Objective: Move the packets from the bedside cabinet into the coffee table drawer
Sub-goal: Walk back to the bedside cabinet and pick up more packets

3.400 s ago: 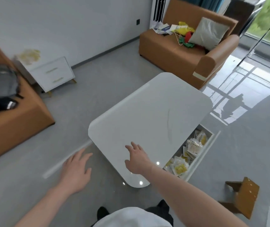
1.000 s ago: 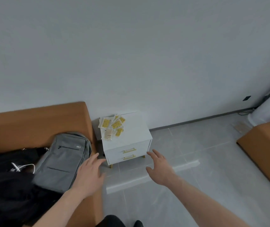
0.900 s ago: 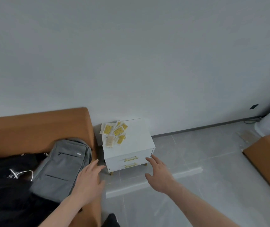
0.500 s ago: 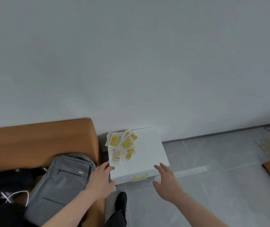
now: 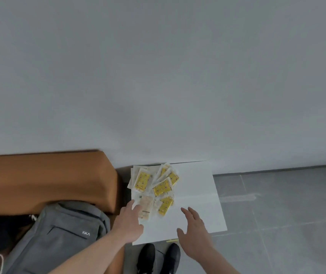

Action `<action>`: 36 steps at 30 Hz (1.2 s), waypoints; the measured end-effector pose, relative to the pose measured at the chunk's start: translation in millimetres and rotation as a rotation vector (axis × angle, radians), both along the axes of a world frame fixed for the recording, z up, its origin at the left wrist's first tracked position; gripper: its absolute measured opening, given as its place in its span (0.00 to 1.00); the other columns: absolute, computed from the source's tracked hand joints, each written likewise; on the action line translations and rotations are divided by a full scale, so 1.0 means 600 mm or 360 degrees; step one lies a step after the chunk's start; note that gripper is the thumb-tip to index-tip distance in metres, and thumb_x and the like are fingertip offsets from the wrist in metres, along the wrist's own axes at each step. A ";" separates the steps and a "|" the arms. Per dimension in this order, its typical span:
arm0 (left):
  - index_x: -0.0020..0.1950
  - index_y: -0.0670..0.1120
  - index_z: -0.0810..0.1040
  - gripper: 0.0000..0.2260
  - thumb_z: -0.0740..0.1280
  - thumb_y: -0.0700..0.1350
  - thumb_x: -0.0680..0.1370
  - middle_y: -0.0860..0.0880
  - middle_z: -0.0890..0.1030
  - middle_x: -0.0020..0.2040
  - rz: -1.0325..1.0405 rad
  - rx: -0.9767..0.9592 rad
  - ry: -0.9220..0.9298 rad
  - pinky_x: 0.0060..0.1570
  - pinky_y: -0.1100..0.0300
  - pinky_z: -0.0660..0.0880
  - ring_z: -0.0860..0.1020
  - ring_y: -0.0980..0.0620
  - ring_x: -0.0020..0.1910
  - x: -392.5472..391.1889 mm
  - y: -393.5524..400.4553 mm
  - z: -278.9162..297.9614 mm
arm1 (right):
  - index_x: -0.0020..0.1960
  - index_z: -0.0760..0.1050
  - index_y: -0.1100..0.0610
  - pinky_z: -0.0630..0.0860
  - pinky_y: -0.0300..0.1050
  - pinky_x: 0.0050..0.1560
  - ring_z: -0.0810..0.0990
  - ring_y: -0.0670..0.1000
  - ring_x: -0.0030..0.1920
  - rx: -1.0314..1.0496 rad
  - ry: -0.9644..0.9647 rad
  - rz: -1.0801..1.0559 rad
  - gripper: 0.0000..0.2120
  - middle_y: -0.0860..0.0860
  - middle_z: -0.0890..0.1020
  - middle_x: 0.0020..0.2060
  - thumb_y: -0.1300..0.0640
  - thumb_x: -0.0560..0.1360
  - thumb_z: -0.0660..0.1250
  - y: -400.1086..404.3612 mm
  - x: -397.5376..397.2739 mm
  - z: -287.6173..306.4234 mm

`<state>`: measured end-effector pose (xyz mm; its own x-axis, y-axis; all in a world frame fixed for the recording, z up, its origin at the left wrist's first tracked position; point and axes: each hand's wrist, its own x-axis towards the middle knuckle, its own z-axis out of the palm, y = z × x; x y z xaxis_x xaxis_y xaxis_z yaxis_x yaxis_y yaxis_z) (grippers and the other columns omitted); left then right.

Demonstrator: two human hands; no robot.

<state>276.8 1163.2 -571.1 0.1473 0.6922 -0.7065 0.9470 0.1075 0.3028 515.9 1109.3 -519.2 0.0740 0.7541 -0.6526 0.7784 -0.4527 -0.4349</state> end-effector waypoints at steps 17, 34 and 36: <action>0.83 0.58 0.52 0.36 0.68 0.53 0.81 0.53 0.45 0.85 -0.0128 0.0555 0.0039 0.79 0.52 0.61 0.52 0.48 0.83 0.051 -0.037 -0.331 | 0.76 0.66 0.52 0.73 0.52 0.64 0.71 0.56 0.68 0.0202 -0.0049 -0.0491 0.31 0.49 0.74 0.67 0.47 0.76 0.73 0.203 -0.053 -0.366; 0.79 0.56 0.63 0.30 0.68 0.59 0.79 0.53 0.59 0.81 -0.0008 0.0660 -0.0105 0.73 0.56 0.68 0.61 0.51 0.78 0.025 -0.012 -0.309 | 0.47 0.78 0.46 0.77 0.44 0.35 0.81 0.52 0.35 -0.0004 0.0509 -0.1207 0.07 0.49 0.85 0.41 0.53 0.82 0.64 0.120 0.014 -0.328; 0.81 0.54 0.58 0.37 0.70 0.61 0.77 0.52 0.61 0.78 0.0099 0.0542 0.0000 0.70 0.55 0.71 0.63 0.50 0.74 0.028 -0.003 -0.309 | 0.47 0.75 0.46 0.74 0.40 0.30 0.79 0.47 0.34 -0.0055 0.0466 -0.1218 0.05 0.46 0.83 0.41 0.52 0.81 0.65 0.115 -0.011 -0.340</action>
